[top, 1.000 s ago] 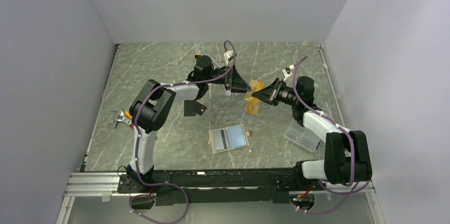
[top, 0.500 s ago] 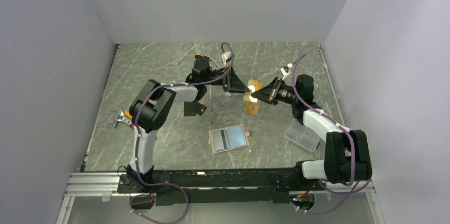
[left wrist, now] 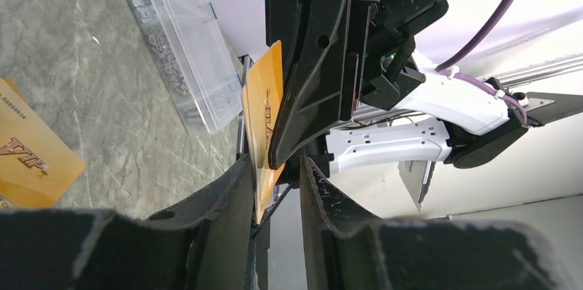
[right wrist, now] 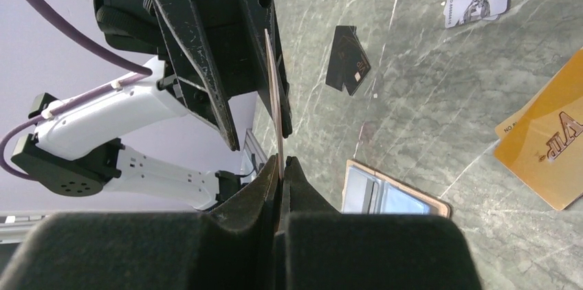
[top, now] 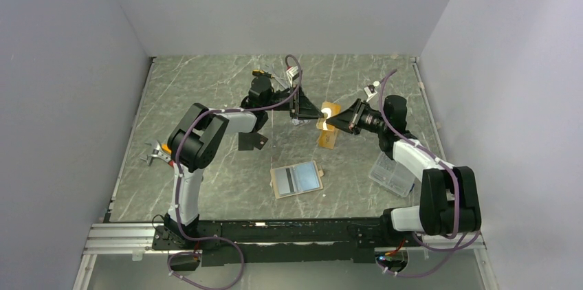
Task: Put the credit cards into the card holder
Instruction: Pick up the credit card from the center of the board.
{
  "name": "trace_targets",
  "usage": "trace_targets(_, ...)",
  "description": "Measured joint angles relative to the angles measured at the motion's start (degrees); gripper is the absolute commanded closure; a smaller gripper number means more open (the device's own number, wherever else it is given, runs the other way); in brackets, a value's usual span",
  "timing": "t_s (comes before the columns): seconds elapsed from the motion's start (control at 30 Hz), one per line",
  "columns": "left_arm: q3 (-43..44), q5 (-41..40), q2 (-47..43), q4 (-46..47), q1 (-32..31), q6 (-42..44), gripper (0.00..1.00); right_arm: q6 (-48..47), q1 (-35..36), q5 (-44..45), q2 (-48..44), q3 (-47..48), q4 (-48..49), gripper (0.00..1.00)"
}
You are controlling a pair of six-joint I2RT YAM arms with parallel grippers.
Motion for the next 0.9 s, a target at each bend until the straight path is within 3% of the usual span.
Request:
trace_targets(0.27, 0.0, -1.6, 0.0, -0.1, 0.1, 0.1, 0.72, 1.7, -0.5, -1.0, 1.9, 0.7, 1.9, 0.99)
trace_targets(0.37, 0.0, -1.7, 0.0, 0.2, 0.1, 0.0, 0.48, 3.1, -0.7, -2.1, 2.3, 0.5, 4.7, 0.99)
trace_targets(0.47, 0.0, -0.1, 0.0, 1.0, -0.4, 0.4, 0.39, 3.5, -0.9, -1.5, 2.4, 0.2, 5.5, 0.99)
trace_targets(0.53, 0.0, 0.8, 0.0, 0.9, -0.9, 0.6, 0.04, 3.2, -1.0, -1.4, 2.3, 0.1, 5.1, 0.99)
trace_targets(0.9, 0.5, 1.2, -4.2, -14.1, -2.2, 11.4, 0.01, 0.1, -0.7, -1.0, 0.7, -0.1, 1.1, 1.0)
